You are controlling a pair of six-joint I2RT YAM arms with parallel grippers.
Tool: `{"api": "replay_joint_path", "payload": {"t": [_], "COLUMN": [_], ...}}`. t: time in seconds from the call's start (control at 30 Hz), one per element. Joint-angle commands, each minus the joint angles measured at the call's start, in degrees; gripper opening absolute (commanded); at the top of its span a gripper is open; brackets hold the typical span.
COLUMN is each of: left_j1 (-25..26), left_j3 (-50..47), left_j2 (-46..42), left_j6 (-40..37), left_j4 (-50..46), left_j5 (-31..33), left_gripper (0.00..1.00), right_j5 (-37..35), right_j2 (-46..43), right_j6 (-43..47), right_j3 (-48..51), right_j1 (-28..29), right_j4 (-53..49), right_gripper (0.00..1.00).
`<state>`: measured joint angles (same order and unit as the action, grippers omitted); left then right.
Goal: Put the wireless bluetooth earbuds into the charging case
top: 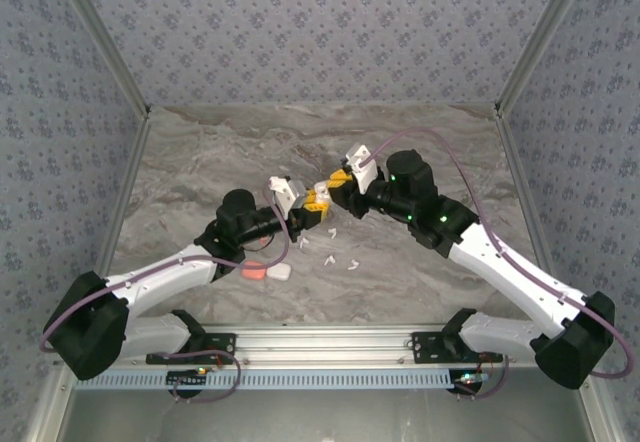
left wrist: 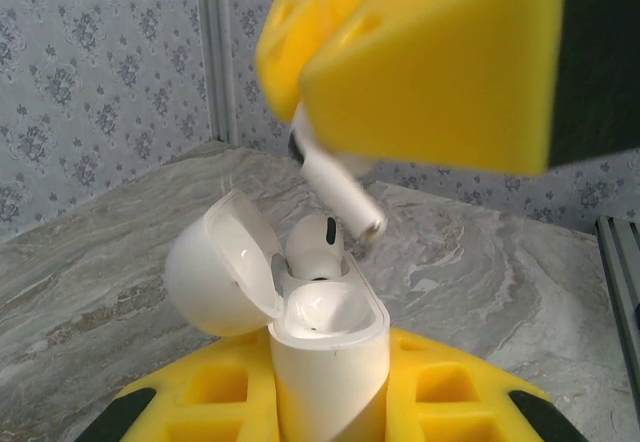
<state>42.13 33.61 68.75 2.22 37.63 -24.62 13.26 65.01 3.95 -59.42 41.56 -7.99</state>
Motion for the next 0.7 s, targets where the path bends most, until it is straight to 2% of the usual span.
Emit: {"api": "replay_joint_path", "payload": {"t": [0.0, 0.4, 0.67], "left_j1": [0.45, 0.38, 0.39], "left_j3": [2.17, 2.08, 1.91], "left_j2": [-0.45, -1.0, -1.65], "left_j6": [0.56, 0.33, 0.23], "left_j4": [3.29, 3.05, 2.65], "left_j5": [-1.28, -1.13, -0.82], "left_gripper": [0.0, 0.0, 0.0], "right_j5": [-1.63, -3.61, 0.96], "right_j2": [0.66, 2.46, 2.44], "right_j6": [1.5, 3.35, 2.91], "right_j3": [-2.52, -1.94, -1.27], "right_j1": [0.8, 2.69, 2.54], "right_j4": [1.81, 1.17, 0.96], "right_gripper": [0.24, 0.24, 0.26]}}
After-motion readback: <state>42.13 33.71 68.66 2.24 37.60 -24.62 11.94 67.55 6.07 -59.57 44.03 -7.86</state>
